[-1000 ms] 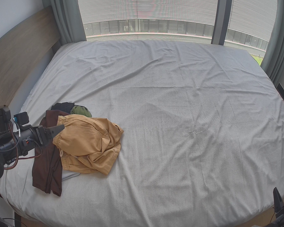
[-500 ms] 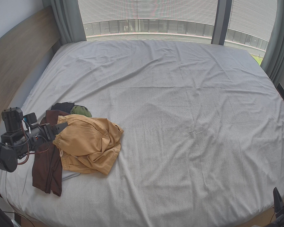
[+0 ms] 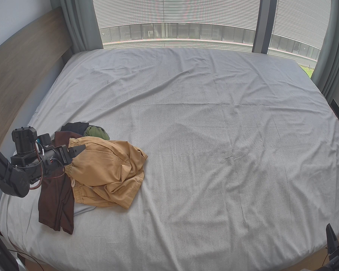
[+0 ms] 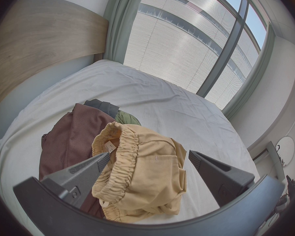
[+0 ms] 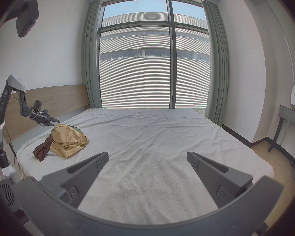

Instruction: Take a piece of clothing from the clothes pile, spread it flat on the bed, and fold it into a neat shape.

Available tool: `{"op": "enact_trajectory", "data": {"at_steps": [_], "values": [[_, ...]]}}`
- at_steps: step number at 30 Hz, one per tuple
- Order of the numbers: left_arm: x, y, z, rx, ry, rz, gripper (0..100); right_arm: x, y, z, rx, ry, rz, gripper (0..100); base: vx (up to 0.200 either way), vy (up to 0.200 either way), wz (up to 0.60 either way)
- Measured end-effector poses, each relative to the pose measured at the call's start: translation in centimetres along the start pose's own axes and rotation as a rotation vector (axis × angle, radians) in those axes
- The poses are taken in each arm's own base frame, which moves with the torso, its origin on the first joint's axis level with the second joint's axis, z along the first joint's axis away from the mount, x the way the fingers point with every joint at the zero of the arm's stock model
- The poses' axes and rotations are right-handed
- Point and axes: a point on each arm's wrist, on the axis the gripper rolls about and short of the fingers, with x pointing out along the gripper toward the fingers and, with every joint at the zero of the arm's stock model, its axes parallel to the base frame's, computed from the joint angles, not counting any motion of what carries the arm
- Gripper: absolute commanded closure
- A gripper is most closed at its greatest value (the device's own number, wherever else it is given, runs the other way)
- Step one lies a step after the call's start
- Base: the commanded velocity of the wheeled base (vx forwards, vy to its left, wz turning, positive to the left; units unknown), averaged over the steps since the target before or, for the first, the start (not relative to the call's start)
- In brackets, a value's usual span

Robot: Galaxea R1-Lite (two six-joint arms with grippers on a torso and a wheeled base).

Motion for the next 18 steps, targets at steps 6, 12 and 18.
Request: {"op": "enact_trajectory", "data": {"at_steps": [6,12,18], "values": [[1.1,0.0,0.3,-0.047,-0.005,-0.011,0,0.0,0.0,0.0,0.000,0.000,0.000,0,0.000,0.000,0.00],[1.8,-0.3,0.2,-0.050,0.003,-0.022,0,0.0,0.0,0.0,0.001,0.000,0.001,0,0.000,0.000,0.00],[2.6,-0.8,-0.3,-0.048,0.026,-0.053,0,0.0,0.0,0.0,0.001,0.000,0.000,0,0.000,0.000,0.00]]}}
